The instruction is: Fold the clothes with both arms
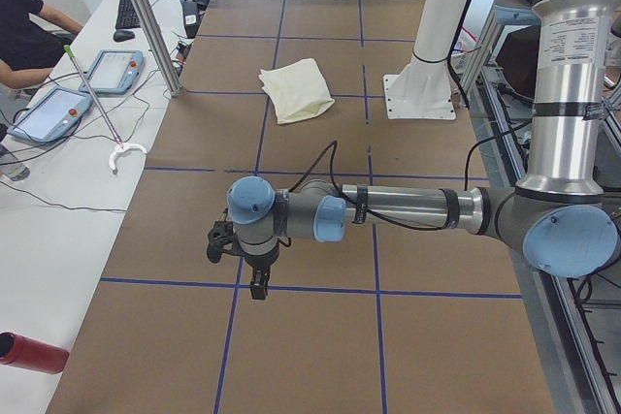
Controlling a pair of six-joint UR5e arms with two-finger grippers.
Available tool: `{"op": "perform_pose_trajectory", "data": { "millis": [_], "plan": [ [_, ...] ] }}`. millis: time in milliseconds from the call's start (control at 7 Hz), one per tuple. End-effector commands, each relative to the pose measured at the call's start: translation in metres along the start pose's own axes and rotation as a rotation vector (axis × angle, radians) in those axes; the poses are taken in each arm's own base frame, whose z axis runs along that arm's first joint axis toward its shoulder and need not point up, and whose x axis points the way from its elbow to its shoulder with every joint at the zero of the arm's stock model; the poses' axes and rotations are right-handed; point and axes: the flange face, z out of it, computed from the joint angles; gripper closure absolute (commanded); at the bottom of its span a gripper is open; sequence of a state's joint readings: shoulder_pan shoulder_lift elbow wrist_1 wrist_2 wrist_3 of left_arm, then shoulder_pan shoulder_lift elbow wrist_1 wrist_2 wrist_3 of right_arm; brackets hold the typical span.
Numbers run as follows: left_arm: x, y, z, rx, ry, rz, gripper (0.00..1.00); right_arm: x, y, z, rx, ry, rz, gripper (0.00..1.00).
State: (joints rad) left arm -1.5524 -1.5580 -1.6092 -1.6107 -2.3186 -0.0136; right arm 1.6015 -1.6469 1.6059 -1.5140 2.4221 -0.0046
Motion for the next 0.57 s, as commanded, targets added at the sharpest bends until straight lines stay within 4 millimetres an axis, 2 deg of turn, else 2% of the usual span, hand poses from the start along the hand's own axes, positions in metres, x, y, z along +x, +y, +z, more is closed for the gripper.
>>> {"op": "perform_pose_trajectory", "data": {
  "millis": [0, 143, 429],
  "plan": [
    [0.0014, -0.0028, -0.0022, 0.013, -0.007, 0.04, 0.0, -0.0011, -0.0006, -0.0008, 0.002, -0.002, -0.003, 0.0],
    [-0.0037, -0.0019, 0.0029, 0.004, -0.01, 0.122, 0.0, -0.0021, -0.0022, -0.0018, 0.004, -0.002, -0.006, 0.0],
    [-0.0046, -0.0045, 0.006, -0.002, -0.001, 0.121, 0.0, -0.003, -0.0044, -0.0026, 0.006, 0.0, -0.007, 0.0]
  ]
}}
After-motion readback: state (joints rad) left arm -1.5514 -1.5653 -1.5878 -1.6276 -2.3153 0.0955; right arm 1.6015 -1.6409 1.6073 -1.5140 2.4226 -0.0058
